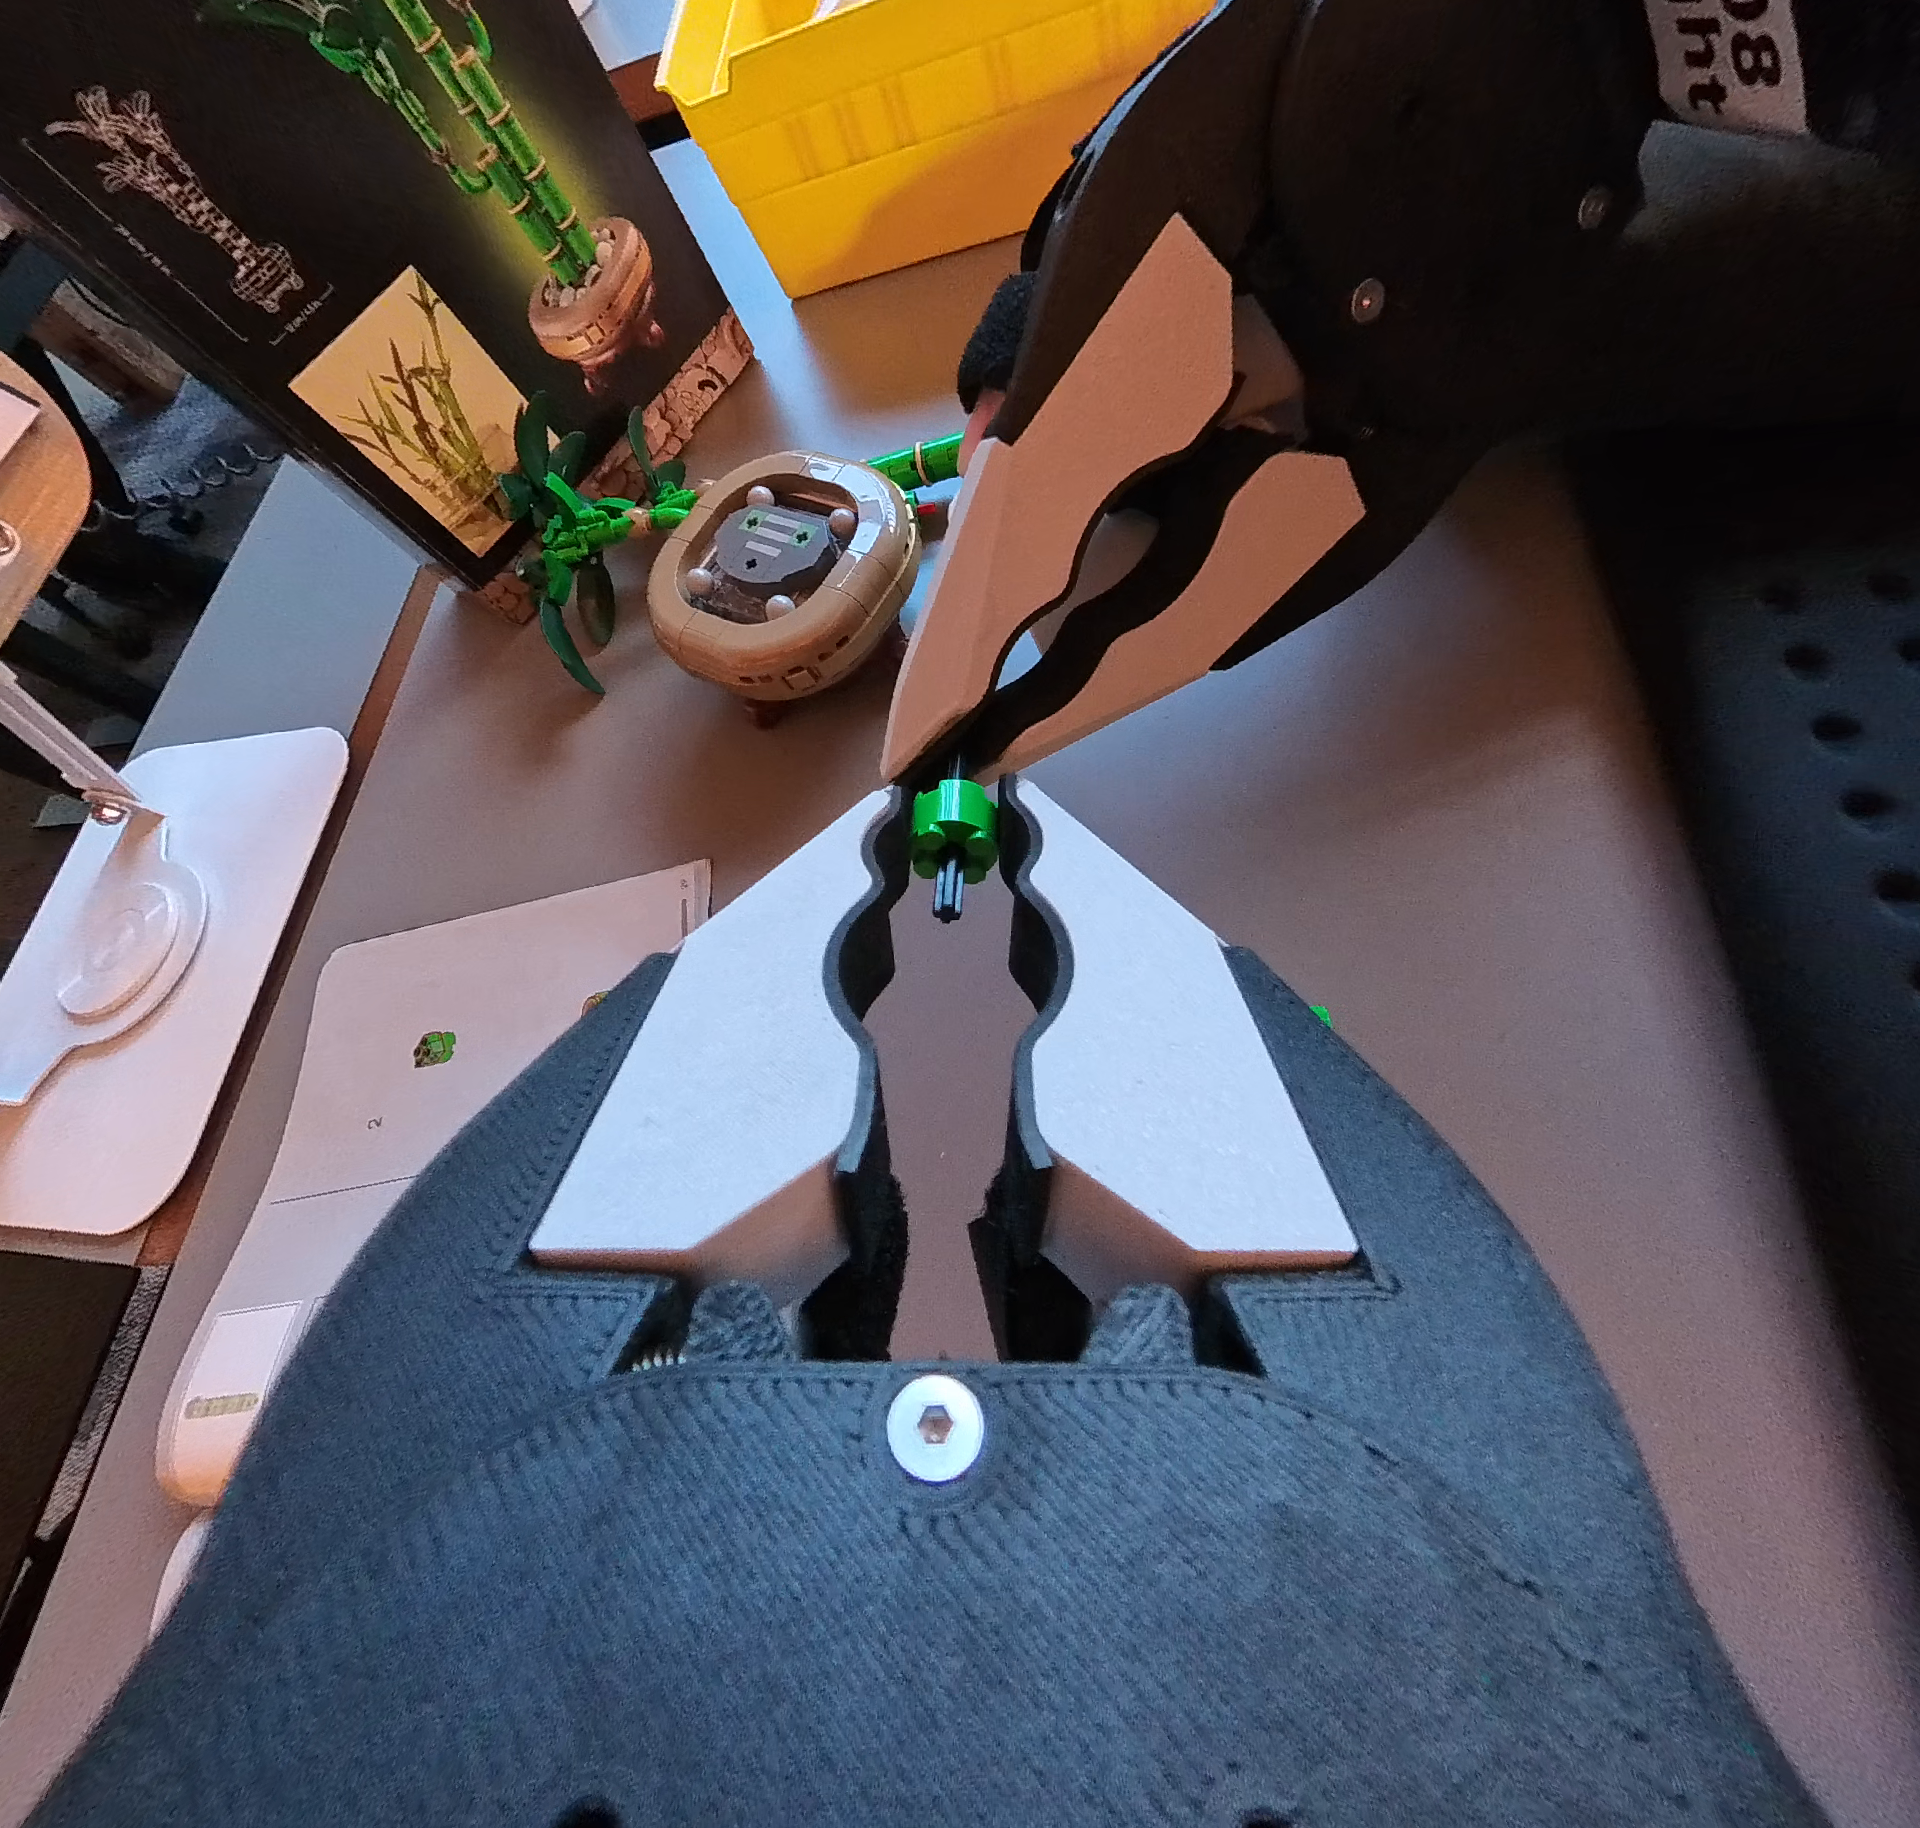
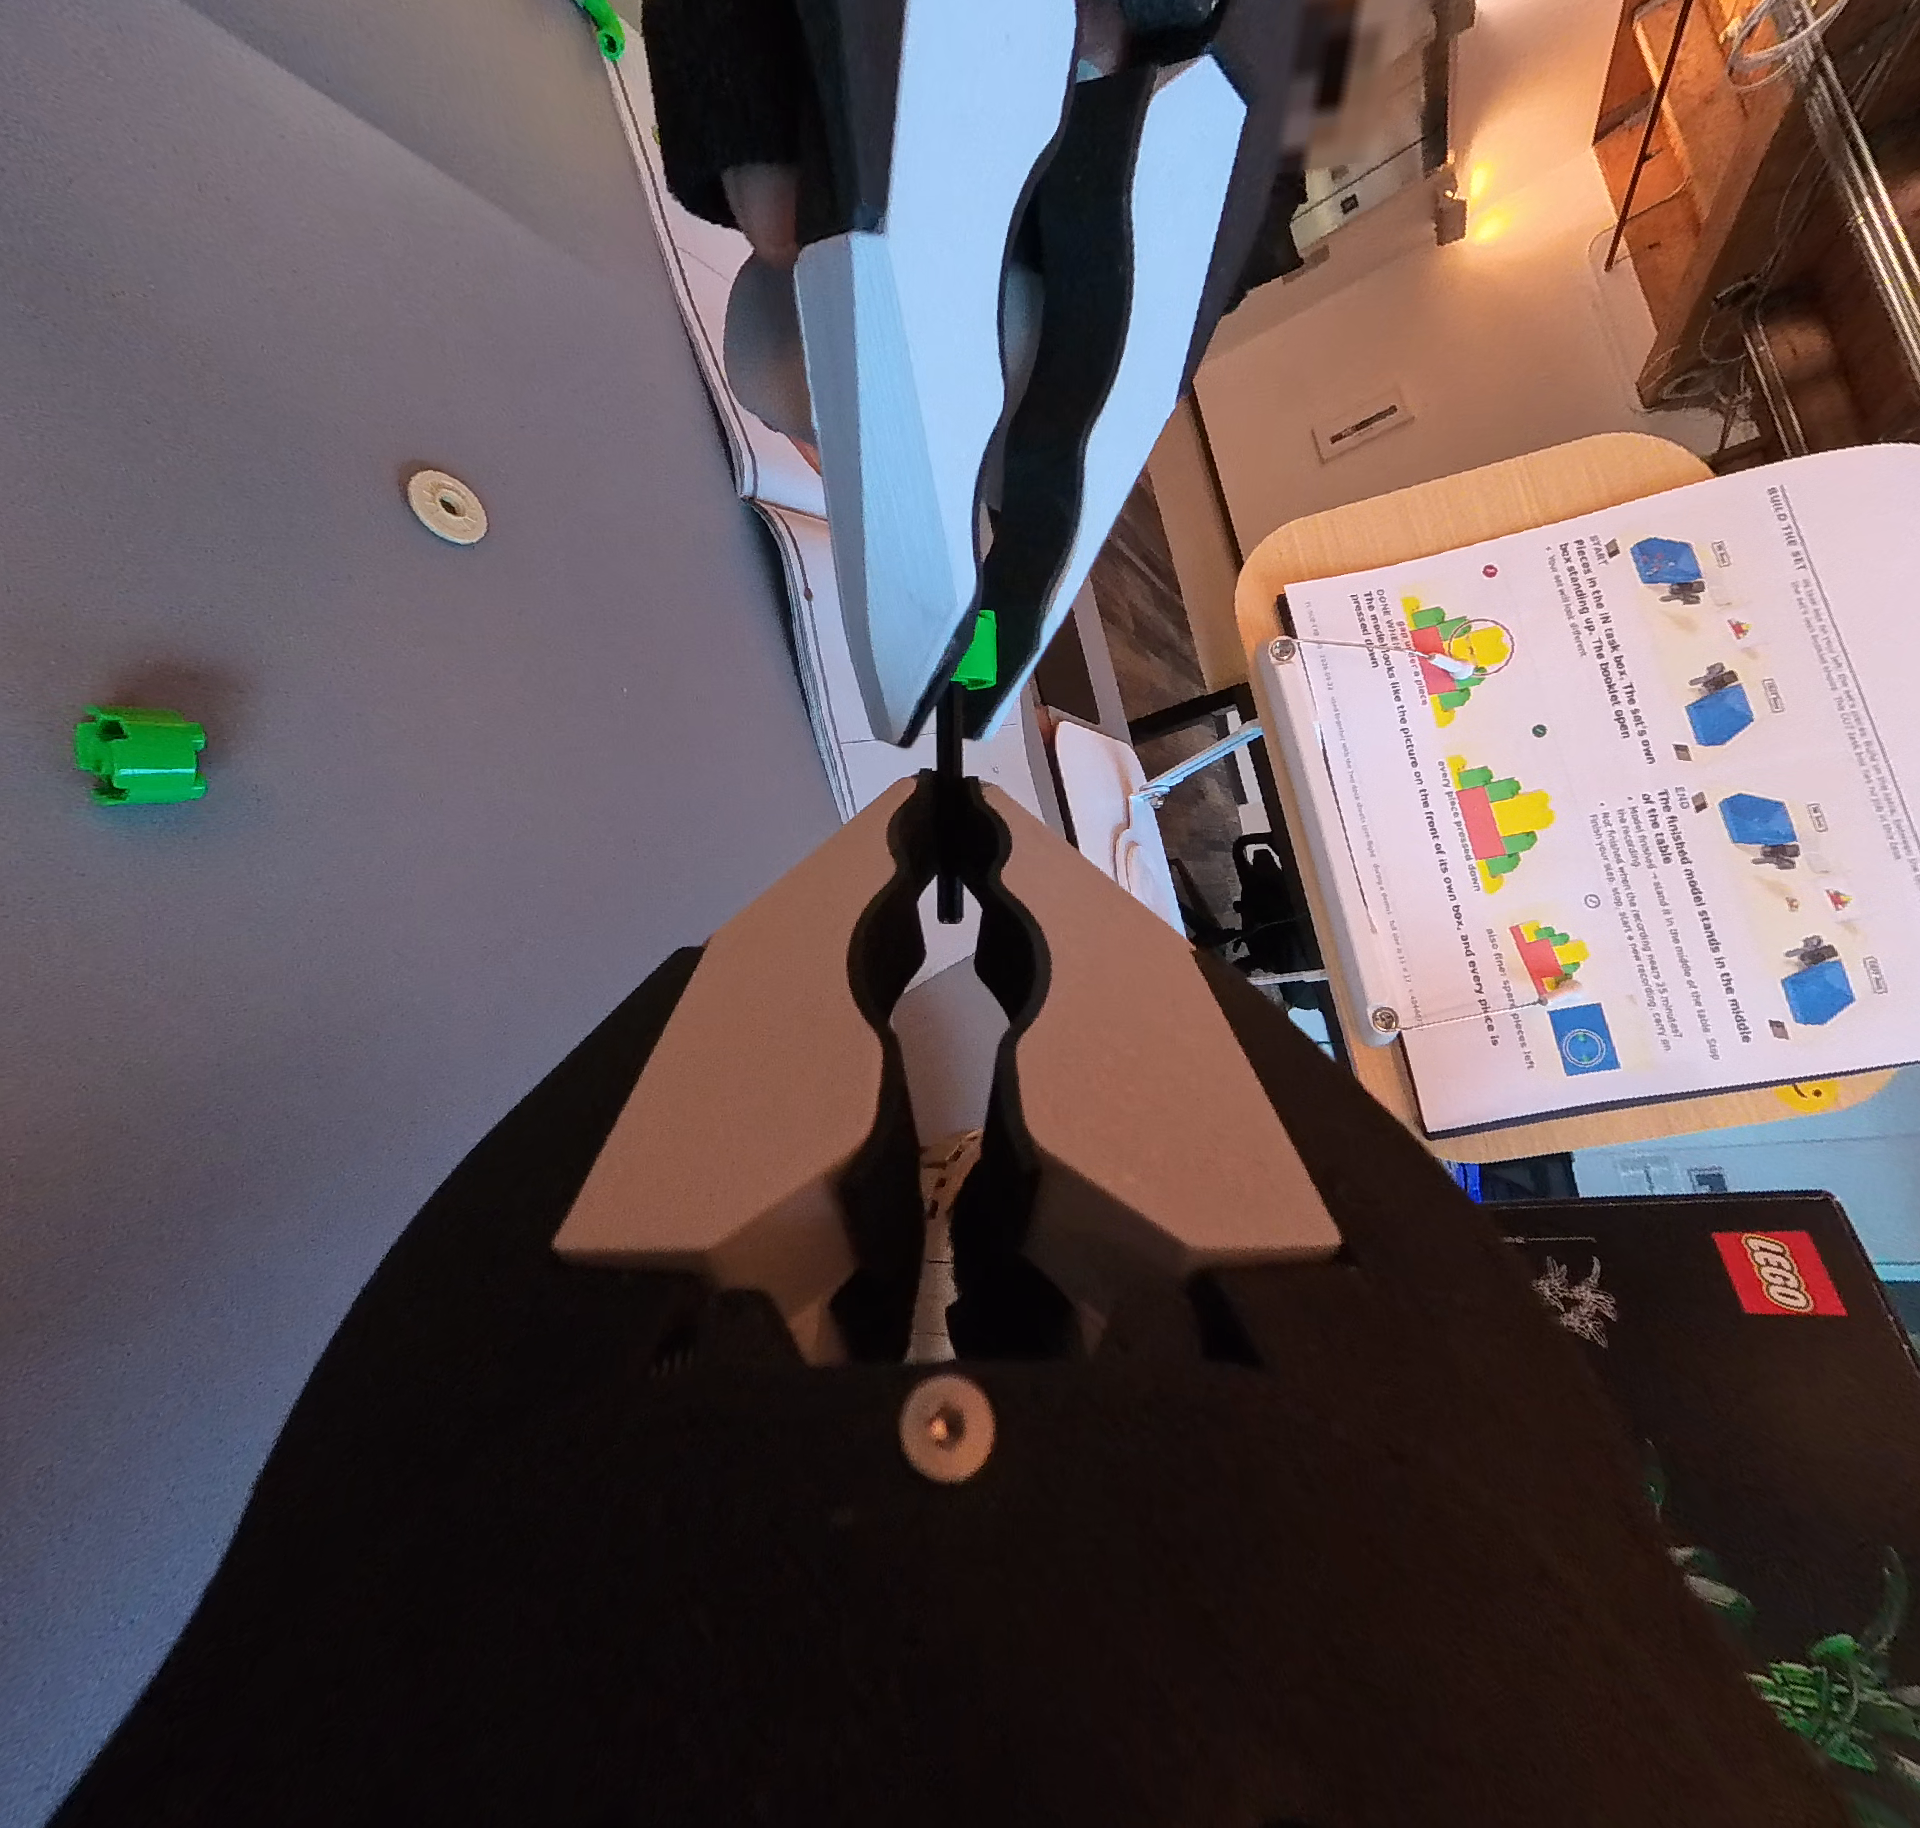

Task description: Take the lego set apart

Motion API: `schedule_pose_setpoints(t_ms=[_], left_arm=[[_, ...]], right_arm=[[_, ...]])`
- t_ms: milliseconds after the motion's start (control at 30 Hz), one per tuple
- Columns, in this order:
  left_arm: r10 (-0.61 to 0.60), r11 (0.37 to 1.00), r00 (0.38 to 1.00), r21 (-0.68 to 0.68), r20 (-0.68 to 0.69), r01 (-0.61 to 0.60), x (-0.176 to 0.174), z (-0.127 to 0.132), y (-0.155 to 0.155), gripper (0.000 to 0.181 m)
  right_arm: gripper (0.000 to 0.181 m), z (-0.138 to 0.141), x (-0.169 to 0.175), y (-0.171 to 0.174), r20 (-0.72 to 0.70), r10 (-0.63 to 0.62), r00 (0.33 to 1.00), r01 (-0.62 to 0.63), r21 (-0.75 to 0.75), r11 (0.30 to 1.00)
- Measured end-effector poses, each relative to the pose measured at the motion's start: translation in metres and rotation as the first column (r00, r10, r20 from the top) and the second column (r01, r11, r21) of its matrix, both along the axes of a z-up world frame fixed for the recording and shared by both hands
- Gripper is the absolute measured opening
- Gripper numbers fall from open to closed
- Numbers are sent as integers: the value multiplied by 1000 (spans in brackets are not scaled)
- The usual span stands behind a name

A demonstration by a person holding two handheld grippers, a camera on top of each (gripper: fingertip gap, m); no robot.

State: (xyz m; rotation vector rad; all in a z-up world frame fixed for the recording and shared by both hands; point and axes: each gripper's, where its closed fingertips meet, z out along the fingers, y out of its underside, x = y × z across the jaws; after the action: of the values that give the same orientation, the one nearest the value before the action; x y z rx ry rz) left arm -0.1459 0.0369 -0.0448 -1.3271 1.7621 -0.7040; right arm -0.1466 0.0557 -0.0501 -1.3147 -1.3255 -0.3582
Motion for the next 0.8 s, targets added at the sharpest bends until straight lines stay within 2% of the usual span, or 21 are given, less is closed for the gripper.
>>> schedule_pose_setpoints(t_ms=[800], left_arm=[[-39, 999, 999, 7, -16, 39, -7, 2, -4, 15]], right_arm=[[3, 1, -3, -4, -22, 36, 999, -36, -2, 999]])
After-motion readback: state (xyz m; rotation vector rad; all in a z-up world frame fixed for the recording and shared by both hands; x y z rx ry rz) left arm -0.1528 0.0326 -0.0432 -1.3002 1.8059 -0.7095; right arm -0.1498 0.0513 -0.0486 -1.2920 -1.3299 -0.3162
